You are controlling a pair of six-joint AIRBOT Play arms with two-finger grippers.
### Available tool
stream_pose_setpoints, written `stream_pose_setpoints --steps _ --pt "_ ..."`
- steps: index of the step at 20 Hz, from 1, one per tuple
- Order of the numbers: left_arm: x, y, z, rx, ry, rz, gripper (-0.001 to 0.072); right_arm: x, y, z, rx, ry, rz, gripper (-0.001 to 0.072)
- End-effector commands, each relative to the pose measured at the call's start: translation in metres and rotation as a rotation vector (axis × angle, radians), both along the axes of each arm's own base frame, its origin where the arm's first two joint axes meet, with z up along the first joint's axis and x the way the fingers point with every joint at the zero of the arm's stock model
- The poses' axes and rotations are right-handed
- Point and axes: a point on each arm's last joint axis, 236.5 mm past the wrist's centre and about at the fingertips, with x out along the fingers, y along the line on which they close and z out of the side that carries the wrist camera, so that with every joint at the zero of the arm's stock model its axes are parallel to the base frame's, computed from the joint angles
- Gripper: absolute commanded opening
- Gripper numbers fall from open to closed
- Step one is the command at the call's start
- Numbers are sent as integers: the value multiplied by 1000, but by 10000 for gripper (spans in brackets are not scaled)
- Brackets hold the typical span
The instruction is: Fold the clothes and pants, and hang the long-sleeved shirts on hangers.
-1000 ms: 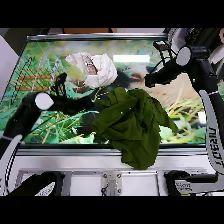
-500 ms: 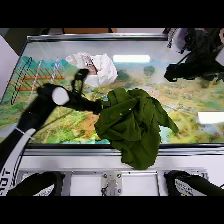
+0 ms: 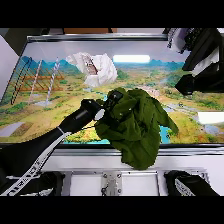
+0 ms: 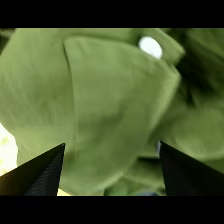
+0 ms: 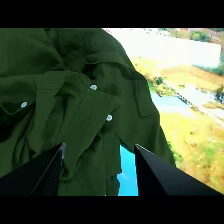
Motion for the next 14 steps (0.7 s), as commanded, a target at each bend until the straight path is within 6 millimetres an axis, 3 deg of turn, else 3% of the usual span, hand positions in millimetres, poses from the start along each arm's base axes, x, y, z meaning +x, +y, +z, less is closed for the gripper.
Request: stream_pose_setpoints --steps 1,3,6,7,9,11,14 --pt "9 -2 -14 22 6 1 615 -11 -1 -1 8 25 -13 472" --pt "8 -2 -14 23 7 1 603 -11 -1 -1 10 26 -17 472" --pt "7 0 -15 27 11 0 229 -11 -1 -4 13 36 -22 473" --pt "6 2 -15 33 19 3 39 -13 -1 -8 12 48 -22 473" --pt "6 12 -6 40 29 21 18 -16 -1 -19 7 84 -21 473" --pt "17 25 17 8 -4 63 18 -19 -5 -34 9 130 -39 474" --pt "36 50 51 -50 -57 145 18 -24 -22 -77 34 242 -145 474"
